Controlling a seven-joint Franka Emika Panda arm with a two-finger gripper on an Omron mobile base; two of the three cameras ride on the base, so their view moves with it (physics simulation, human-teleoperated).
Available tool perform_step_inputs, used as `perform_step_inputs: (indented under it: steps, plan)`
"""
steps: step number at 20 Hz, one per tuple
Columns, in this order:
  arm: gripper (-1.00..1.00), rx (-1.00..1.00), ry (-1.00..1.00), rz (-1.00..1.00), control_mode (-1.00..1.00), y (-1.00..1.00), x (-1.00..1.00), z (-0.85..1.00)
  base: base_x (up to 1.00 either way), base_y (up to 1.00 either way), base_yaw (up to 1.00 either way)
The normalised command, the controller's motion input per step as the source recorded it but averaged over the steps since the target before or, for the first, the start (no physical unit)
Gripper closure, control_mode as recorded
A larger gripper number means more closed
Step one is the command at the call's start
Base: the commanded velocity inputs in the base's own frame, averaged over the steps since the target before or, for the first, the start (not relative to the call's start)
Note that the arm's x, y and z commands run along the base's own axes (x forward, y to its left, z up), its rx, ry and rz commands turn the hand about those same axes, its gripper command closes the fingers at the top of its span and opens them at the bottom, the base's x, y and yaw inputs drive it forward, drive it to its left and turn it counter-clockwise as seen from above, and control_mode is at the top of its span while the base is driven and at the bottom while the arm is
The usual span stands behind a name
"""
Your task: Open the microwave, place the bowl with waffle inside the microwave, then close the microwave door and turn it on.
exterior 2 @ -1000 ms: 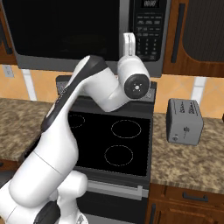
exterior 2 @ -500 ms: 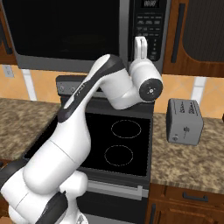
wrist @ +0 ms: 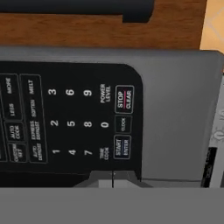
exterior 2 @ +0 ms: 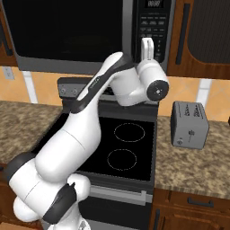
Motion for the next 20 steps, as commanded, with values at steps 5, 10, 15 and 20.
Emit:
perform_step_inputs:
  steps: [5, 10, 15, 20]
  plan:
    - [1.0, 0.0, 0.0, 0.0, -1.0, -0.01, 0.53, -0.08, 0.0, 0.0, 0.0]
    - [1.0, 0.0, 0.0, 0.0, -1.0, -0.03, 0.6, -0.2, 0.0, 0.0, 0.0]
    - [1.0, 0.0, 0.0, 0.0, -1.0, -0.13, 0.72, -0.29, 0.0, 0.0, 0.0]
    - [1.0, 0.0, -0.1, 0.0, -1.0, -0.03, -0.12, -0.13, 0.0, 0.0, 0.0]
